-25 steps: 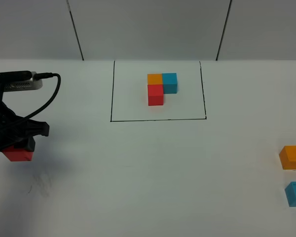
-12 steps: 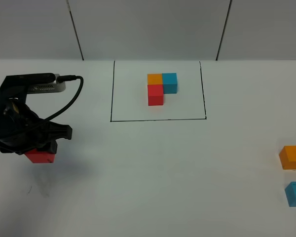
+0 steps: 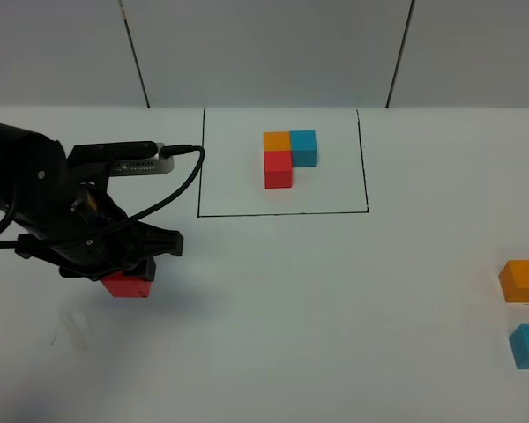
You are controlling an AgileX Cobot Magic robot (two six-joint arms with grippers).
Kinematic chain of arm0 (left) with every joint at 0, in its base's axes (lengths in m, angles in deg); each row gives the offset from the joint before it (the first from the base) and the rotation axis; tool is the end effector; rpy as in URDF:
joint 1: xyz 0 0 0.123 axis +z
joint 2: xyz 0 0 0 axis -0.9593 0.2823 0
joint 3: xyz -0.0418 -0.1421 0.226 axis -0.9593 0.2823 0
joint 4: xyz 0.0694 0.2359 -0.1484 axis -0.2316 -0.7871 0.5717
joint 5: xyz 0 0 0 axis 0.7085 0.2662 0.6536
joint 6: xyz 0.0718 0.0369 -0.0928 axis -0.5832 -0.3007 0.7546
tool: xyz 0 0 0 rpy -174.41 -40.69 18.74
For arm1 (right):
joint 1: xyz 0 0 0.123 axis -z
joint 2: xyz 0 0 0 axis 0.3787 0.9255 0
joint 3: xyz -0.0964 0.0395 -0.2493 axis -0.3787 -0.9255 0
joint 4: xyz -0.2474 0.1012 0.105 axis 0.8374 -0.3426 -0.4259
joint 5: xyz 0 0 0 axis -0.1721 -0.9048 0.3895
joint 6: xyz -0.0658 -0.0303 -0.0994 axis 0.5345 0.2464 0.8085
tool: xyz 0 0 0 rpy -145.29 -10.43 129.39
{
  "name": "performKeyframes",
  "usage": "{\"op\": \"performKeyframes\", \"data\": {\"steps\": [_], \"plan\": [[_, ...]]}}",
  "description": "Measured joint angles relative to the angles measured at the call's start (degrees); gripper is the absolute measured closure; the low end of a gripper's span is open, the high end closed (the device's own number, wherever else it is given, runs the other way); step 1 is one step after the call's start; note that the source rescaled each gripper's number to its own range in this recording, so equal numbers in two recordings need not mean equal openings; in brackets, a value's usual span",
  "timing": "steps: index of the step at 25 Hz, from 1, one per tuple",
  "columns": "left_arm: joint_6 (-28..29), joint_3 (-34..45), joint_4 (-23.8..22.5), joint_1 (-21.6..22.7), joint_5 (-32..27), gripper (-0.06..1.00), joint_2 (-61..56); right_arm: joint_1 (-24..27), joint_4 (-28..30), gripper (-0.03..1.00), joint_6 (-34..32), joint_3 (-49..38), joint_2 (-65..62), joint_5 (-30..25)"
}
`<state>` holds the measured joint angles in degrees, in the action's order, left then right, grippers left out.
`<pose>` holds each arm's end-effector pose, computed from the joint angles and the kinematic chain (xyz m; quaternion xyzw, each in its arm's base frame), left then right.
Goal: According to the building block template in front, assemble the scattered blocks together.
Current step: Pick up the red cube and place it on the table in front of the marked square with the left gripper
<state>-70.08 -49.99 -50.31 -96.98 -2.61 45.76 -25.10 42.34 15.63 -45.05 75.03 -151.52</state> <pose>0.3265 -0.1448 0.1415 0.0276 0.9840 -0.0781 0.1577 0.0646 -0.0285 0.2842 0.0992 0.8417 -0.0651 0.5268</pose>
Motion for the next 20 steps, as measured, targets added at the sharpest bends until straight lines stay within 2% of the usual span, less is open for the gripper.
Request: {"op": "performKeyframes", "data": {"steps": [20], "plan": [[0.4, -5.1, 4.2, -5.8, 4.7, 0.43, 10.4, 0.0, 0.0, 0.96, 0.0, 0.0, 0.0, 0.0]]}}
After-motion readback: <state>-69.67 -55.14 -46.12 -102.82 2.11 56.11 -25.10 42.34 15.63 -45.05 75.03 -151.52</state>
